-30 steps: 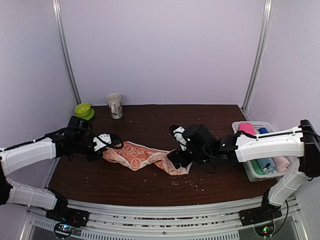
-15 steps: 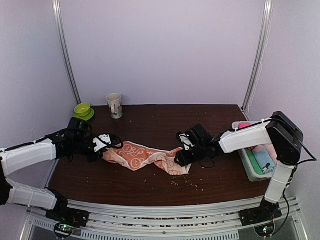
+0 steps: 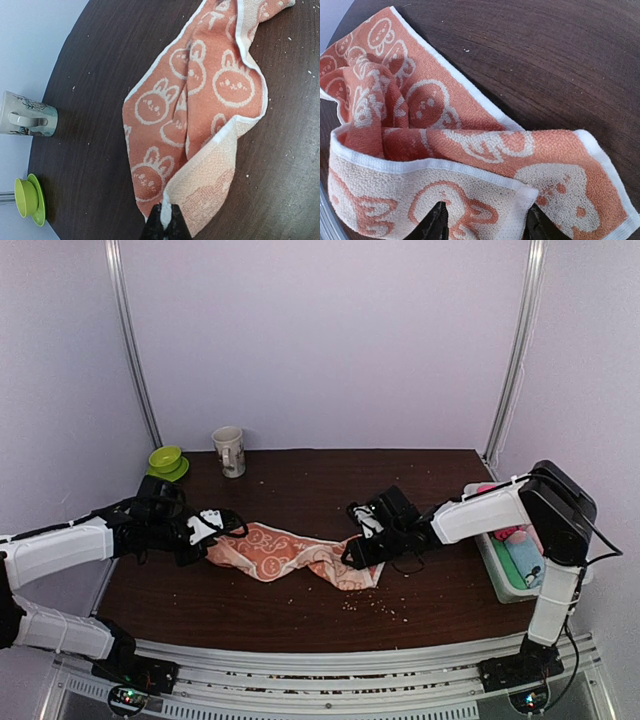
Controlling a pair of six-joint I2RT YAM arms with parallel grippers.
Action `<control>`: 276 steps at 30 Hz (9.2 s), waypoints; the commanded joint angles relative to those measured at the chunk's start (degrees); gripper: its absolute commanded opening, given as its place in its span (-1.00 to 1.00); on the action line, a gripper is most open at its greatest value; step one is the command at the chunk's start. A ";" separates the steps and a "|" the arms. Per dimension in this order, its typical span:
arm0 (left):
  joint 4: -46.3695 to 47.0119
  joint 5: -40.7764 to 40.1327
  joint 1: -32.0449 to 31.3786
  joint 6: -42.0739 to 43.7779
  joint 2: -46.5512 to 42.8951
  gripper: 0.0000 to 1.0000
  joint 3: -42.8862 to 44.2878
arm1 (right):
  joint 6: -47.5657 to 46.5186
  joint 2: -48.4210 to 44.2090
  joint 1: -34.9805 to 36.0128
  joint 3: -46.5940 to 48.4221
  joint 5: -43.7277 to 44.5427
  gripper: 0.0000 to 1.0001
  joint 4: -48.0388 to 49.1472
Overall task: Roll the towels
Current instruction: Adjust the towel at the center of the board, then pick up the towel from the center of the board, then flatten out the towel at the center of the board, then fold the towel at the center of the board.
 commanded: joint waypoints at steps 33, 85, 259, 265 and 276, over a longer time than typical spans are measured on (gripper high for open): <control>2.65 3.85 0.08 -0.49 -1.46 -1.00 -1.81 | 4.54 6.98 -7.62 4.91 -7.24 -0.77 1.87; -2.10 8.30 9.32 -8.46 9.14 -1.00 21.57 | -4.20 -39.58 -7.58 -13.59 32.98 -1.00 7.84; 37.44 17.74 13.50 21.53 10.10 -0.95 -11.04 | -29.14 -6.92 -21.77 -3.35 1.73 -1.00 8.59; 31.39 19.53 13.61 26.18 9.06 -0.96 -12.27 | -30.56 -6.97 -21.39 -3.14 2.46 -1.00 4.30; 30.67 20.26 13.62 28.57 7.62 -0.88 -14.72 | -31.86 -7.20 -19.25 -4.75 6.26 -1.00 2.50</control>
